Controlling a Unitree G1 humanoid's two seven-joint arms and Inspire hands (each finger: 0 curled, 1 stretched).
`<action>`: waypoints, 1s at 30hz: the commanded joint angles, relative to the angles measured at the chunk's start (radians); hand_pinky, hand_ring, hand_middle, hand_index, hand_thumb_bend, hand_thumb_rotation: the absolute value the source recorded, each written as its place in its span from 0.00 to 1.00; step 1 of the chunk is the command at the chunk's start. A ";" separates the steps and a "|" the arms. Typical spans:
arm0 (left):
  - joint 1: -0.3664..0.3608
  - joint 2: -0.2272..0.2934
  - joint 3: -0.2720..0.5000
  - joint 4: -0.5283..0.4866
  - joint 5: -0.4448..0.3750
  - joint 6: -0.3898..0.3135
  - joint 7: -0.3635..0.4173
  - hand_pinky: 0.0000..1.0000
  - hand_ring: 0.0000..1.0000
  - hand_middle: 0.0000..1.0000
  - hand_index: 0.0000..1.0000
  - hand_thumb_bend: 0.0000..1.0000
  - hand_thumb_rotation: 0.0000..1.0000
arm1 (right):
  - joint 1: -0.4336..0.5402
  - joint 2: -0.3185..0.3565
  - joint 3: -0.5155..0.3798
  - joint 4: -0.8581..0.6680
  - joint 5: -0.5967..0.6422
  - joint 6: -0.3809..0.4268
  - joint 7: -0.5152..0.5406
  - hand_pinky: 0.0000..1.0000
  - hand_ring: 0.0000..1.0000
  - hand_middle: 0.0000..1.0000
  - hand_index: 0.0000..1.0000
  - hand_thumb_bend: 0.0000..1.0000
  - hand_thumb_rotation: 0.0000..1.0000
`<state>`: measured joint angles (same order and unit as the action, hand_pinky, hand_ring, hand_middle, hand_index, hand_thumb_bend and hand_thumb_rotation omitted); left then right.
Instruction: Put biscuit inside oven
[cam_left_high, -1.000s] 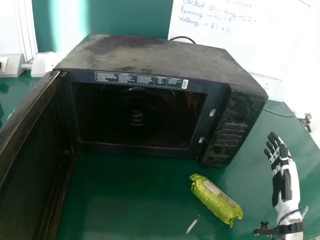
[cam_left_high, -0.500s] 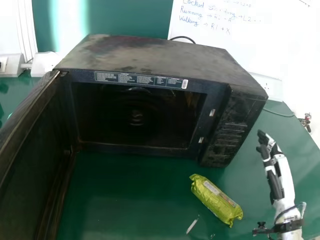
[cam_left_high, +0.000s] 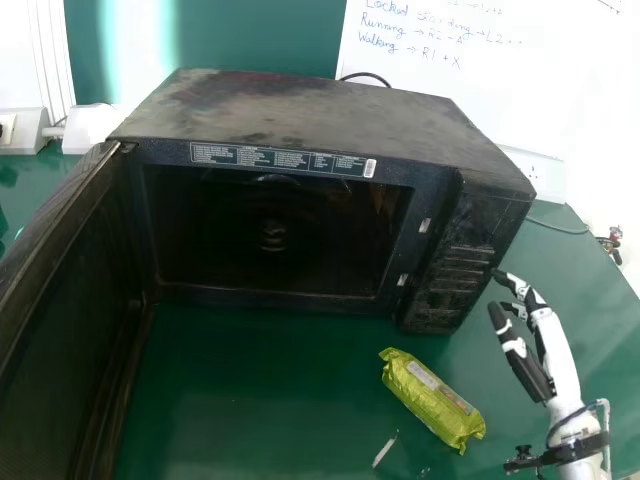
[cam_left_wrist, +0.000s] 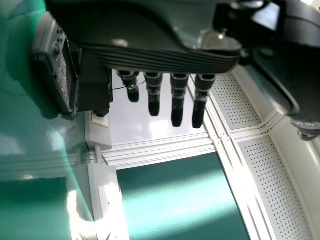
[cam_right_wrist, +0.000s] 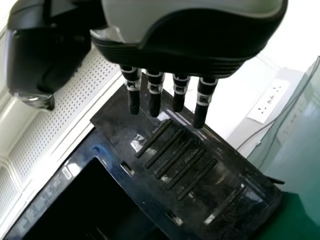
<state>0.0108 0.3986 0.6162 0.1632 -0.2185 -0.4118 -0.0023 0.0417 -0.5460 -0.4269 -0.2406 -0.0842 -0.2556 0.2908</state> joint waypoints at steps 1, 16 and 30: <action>0.013 -0.007 0.004 -0.002 0.000 -0.012 0.001 1.00 0.96 0.92 0.88 1.00 1.00 | 0.012 -0.022 0.008 0.013 -0.035 -0.027 -0.013 0.83 0.90 0.93 0.92 0.80 0.98; 0.037 -0.020 0.002 -0.040 0.012 -0.015 0.011 1.00 0.96 0.92 0.88 1.00 1.00 | 0.053 -0.071 0.038 0.016 -0.122 -0.083 -0.003 0.84 0.91 0.93 0.92 0.80 0.92; 0.058 -0.034 0.001 -0.078 0.019 -0.009 0.015 1.00 0.96 0.92 0.88 1.00 1.00 | 0.117 -0.113 0.026 -0.037 -0.189 -0.081 0.009 0.86 0.92 0.94 0.93 0.82 0.93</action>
<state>0.0548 0.3740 0.6158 0.0979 -0.2059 -0.4144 0.0068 0.1412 -0.6364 -0.3905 -0.2603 -0.2601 -0.3281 0.2970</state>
